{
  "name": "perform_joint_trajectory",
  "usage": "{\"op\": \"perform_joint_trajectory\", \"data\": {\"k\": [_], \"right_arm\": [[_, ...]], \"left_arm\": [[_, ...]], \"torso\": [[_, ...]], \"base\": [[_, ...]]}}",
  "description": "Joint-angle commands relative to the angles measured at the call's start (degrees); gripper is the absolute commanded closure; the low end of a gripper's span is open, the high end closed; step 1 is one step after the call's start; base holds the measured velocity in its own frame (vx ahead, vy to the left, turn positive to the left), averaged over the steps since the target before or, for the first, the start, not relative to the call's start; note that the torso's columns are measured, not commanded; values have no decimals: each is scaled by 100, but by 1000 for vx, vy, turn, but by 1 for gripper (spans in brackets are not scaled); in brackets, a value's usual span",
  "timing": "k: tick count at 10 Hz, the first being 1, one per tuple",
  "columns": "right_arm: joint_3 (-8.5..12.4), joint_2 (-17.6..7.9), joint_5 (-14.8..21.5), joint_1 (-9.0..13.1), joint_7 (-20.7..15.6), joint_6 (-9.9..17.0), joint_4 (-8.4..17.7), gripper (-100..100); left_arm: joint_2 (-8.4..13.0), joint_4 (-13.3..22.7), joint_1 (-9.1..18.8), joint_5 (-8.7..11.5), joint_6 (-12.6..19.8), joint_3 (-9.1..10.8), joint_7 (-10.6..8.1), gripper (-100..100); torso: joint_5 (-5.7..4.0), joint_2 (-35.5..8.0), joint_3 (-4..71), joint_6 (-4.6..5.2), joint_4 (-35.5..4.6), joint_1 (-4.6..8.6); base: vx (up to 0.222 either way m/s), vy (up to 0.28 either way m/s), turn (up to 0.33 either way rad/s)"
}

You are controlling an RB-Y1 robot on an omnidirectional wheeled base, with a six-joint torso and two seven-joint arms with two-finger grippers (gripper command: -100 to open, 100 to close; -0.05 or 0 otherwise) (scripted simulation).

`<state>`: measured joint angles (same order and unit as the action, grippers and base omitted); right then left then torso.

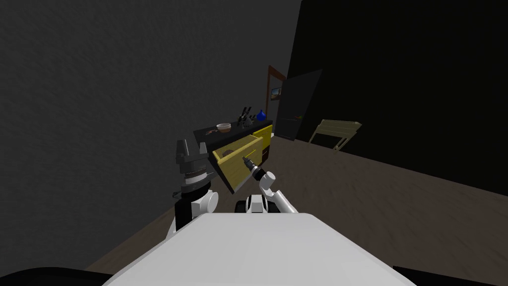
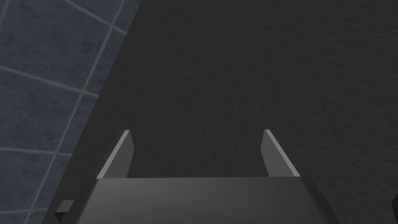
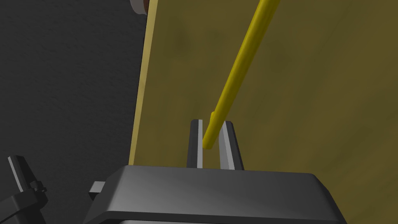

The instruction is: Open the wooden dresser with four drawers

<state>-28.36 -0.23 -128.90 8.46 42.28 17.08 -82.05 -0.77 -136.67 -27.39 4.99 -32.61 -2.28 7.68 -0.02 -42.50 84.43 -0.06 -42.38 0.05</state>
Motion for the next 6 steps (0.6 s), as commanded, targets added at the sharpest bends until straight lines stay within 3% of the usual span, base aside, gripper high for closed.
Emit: {"op": "perform_joint_trajectory", "data": {"k": [1,2,6], "right_arm": [[-92,-28,-1,199,141,-290,-10,-100],[-92,-28,-1,199,141,-295,-10,-100],[-267,-58,-4,633,418,-877,-64,-100]], "left_arm": [[-1,0,-1,0,0,-1,0,0],[-1,-1,-1,0,0,-1,0,0],[-1,-1,-1,0,0,-1,0,0]], "torso": [[6,30,19,1,-2,-33],[9,40,27,1,6,-33],[1,20,13,5,7,-2]], "base": [[-41,-56,84],[-28,-53,51],[-24,-42,53]]}}
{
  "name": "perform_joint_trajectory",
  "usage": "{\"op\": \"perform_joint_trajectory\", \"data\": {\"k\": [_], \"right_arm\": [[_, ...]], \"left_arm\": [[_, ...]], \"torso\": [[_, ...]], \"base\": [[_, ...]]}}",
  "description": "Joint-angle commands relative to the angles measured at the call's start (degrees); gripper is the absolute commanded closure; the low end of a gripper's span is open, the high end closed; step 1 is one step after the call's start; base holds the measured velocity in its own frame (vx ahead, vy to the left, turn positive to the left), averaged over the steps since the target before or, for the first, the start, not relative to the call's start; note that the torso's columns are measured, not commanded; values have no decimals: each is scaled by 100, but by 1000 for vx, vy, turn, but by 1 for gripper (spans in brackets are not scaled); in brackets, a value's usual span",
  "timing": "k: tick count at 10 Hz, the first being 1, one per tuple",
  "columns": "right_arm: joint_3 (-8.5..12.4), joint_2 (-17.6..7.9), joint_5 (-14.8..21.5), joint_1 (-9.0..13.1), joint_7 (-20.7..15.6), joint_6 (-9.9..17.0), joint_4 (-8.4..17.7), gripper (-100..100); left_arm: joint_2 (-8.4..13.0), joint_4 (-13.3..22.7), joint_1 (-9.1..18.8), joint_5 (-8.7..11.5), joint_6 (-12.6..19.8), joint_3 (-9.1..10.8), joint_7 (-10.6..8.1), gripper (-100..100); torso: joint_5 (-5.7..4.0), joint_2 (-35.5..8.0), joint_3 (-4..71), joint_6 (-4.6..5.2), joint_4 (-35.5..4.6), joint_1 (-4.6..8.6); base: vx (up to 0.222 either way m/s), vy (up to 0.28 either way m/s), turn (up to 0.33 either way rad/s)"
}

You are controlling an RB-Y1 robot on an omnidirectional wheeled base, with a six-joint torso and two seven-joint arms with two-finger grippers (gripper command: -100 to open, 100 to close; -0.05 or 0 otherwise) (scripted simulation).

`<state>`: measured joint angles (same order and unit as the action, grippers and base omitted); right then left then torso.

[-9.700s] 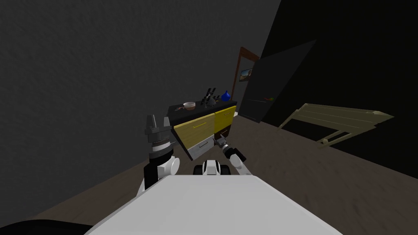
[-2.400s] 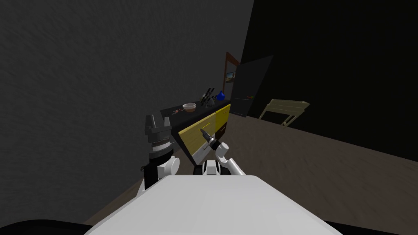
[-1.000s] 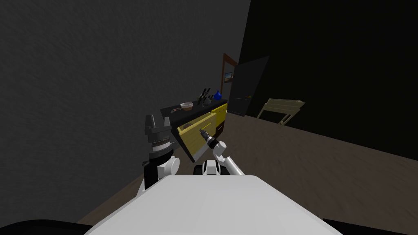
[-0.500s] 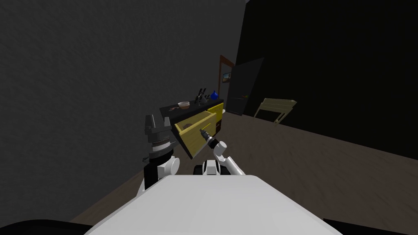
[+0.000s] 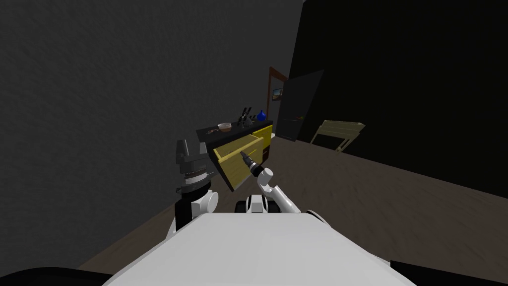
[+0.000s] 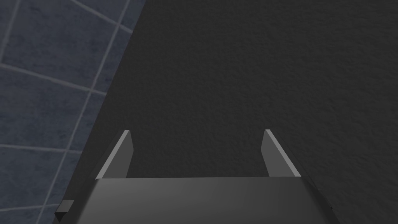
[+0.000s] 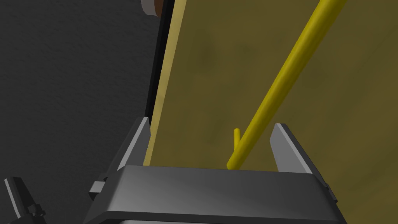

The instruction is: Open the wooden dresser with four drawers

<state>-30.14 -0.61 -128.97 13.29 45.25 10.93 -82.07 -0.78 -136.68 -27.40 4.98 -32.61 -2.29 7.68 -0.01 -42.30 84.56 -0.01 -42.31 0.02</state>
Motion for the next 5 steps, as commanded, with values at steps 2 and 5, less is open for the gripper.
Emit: {"op": "perform_joint_trajectory", "data": {"k": [2,5], "right_arm": [[-176,-36,2,367,259,-547,-88,-100],[-263,-51,0,584,397,-844,-115,-100]], "left_arm": [[0,0,0,0,0,0,0,0],[0,0,0,0,0,0,0,0]], "torso": [[1,-2,-1,0,1,0],[1,2,2,2,-6,-7]], "base": [[-33,-59,57],[-24,-38,44]]}}
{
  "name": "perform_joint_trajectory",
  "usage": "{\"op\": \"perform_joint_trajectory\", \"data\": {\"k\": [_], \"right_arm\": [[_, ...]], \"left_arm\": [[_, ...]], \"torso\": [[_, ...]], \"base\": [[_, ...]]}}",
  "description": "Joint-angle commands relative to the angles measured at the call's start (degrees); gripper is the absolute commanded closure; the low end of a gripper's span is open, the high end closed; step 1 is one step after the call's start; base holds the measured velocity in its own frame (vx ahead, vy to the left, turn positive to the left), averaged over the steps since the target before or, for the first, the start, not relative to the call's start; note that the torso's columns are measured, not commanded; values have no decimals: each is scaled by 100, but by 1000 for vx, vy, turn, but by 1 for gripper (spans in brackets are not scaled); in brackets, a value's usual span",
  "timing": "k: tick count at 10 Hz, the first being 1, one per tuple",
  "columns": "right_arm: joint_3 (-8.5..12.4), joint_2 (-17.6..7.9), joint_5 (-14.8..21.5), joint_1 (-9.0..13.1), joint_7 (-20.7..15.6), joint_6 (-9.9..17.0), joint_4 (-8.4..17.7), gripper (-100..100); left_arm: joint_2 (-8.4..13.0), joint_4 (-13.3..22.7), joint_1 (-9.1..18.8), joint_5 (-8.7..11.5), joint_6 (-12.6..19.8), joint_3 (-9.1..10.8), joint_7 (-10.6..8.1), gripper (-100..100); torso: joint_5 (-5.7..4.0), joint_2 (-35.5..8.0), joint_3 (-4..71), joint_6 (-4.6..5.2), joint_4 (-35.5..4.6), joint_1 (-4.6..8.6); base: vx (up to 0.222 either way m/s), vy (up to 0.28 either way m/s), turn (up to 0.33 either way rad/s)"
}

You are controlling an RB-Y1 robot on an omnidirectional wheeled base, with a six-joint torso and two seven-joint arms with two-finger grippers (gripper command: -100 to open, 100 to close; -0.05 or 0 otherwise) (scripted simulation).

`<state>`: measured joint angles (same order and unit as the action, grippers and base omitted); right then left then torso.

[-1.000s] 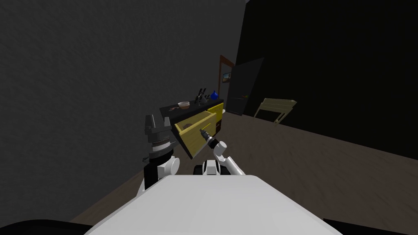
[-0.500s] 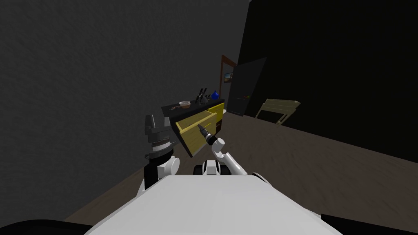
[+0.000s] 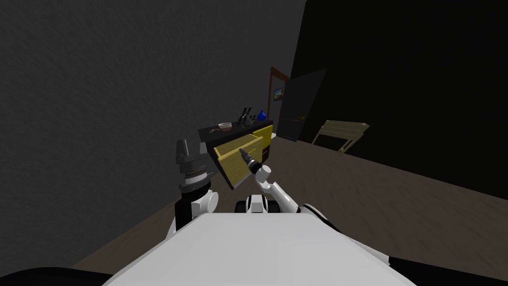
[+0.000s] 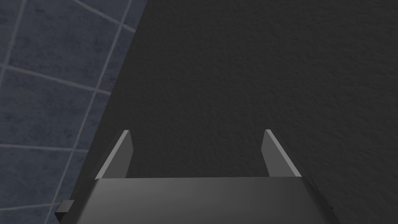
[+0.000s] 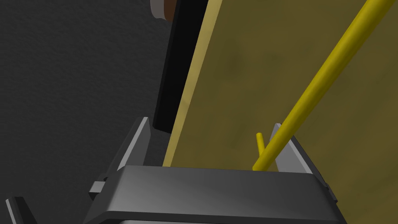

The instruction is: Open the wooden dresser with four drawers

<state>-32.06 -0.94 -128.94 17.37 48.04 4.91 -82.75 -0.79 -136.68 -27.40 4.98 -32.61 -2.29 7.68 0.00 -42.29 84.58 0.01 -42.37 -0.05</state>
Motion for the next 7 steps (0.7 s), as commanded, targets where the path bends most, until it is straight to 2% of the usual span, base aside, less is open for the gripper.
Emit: {"op": "perform_joint_trajectory", "data": {"k": [1,2,7], "right_arm": [[-101,-68,-21,110,102,-197,-43,-100],[-119,-74,-24,121,130,-249,-48,0],[-122,-82,-25,102,130,-252,-27,0]], "left_arm": [[0,0,0,0,0,0,0,0],[0,0,0,0,0,0,0,0],[0,0,0,0,0,0,0,0]], "torso": [[-5,-15,-7,1,-19,10],[-4,-18,-12,4,-11,10],[0,-2,-2,-2,6,5]], "base": [[-6,-18,19],[0,0,0],[0,0,0]]}}
